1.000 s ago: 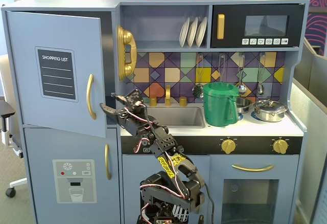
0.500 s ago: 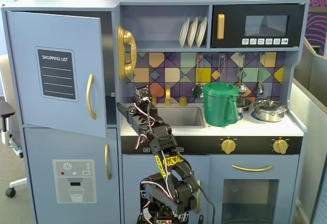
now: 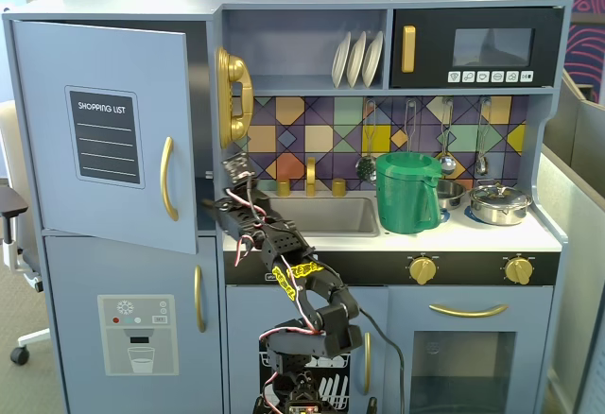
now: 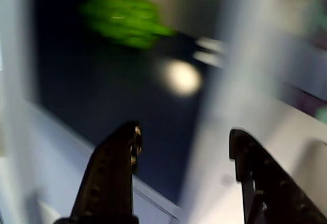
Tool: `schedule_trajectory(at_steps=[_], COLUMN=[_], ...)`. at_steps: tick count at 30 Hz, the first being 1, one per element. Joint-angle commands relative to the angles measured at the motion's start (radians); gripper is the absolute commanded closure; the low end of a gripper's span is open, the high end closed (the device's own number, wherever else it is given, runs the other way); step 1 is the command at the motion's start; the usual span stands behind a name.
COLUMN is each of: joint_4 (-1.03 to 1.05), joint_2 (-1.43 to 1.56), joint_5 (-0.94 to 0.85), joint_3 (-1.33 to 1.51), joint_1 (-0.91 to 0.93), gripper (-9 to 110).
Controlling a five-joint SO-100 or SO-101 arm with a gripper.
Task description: Open the left cabinet door
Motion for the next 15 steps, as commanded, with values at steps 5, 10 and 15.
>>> schedule_trajectory(at_steps=[5,10,15], joint_4=[-0.089,-0.083,-0.095], joint_2=[-0.009,0.071,0.124], joint_5=[-0.058,-0.11,-0.186], joint_3=[-0.008,0.012,0.026], joint_1=[-0.098,-0.186,-0.319], gripper=[89,89,89])
